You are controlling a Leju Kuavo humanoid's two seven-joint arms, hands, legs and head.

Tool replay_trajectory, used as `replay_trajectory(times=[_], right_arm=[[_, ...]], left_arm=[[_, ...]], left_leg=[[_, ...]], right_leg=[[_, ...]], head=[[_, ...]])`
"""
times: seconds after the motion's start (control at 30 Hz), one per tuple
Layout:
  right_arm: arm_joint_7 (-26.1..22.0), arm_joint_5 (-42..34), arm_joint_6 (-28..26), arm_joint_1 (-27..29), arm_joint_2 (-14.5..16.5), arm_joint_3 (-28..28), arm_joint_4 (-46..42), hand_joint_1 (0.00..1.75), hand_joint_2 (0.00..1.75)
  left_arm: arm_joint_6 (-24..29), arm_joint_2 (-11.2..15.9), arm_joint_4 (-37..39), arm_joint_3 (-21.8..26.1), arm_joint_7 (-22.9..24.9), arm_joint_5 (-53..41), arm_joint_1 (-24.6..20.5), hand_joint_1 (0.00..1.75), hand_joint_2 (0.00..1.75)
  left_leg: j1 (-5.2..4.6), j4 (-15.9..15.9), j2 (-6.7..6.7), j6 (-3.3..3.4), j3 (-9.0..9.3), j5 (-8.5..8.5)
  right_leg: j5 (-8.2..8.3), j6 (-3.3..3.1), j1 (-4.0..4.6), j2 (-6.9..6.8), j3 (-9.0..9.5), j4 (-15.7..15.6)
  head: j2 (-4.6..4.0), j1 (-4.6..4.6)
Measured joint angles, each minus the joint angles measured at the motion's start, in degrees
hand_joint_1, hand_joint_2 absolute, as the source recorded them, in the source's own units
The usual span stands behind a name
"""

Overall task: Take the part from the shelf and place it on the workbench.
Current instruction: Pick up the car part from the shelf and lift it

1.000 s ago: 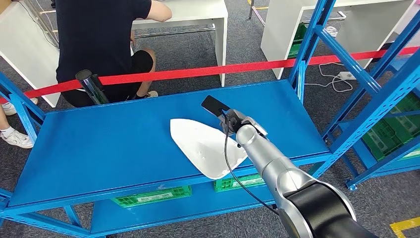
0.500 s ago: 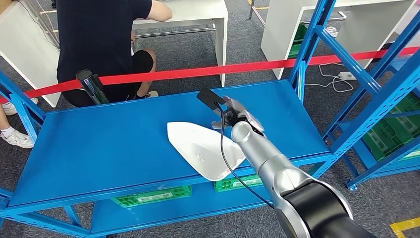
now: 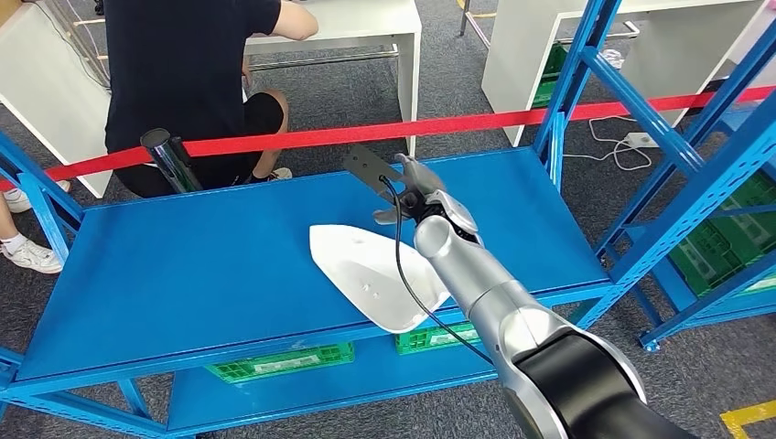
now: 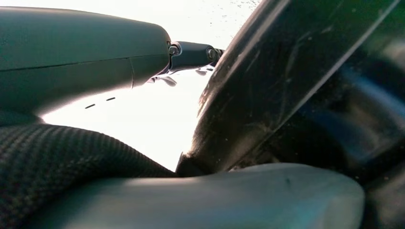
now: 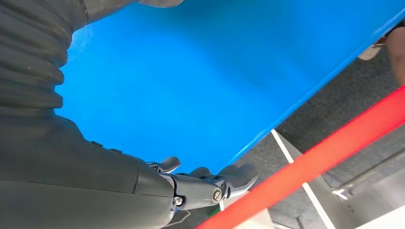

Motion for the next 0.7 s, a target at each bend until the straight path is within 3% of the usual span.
replay_trajectory(times=[0.1,0.37,0.67,0.7], right_arm=[[-0.01,-0.01,0.30,0.08,0.29,0.32,-0.46,0.00,0.00],[2.14,0.63,7.95,0.82,0.75,3.28,0.29,0.00,0.00],[3.62,1.52,9.91,1.54,1.01,6.11,1.48,0.00,0.00],[3.82,1.66,9.97,1.57,1.01,6.33,1.54,0.00,0.44]], left_arm=[[0.00,0.00,-0.01,0.04,0.02,-0.10,0.00,0.00,0.00],[0.00,-0.02,-0.01,0.04,0.50,-0.82,-0.16,0.00,0.00],[0.00,-0.04,-0.01,0.10,0.69,-1.02,-0.22,0.00,0.00],[0.00,-0.04,-0.01,0.10,0.69,-1.03,-0.22,0.00,0.00]], left_leg=[[0.00,0.00,0.00,0.00,0.00,0.00],[0.00,0.00,-0.02,0.00,0.00,0.00],[0.00,0.00,-0.03,0.00,0.00,-0.01],[0.00,0.00,-0.03,0.00,0.00,-0.01]], right_leg=[[0.00,0.00,0.00,0.00,-0.01,0.00],[-0.03,0.02,0.01,0.00,-0.02,0.00],[-0.04,0.03,0.00,-0.01,-0.01,0.00],[-0.04,0.03,0.00,-0.01,-0.01,0.00]], head=[[0.00,0.00],[0.00,0.00],[0.00,0.00],[0.00,0.00]])
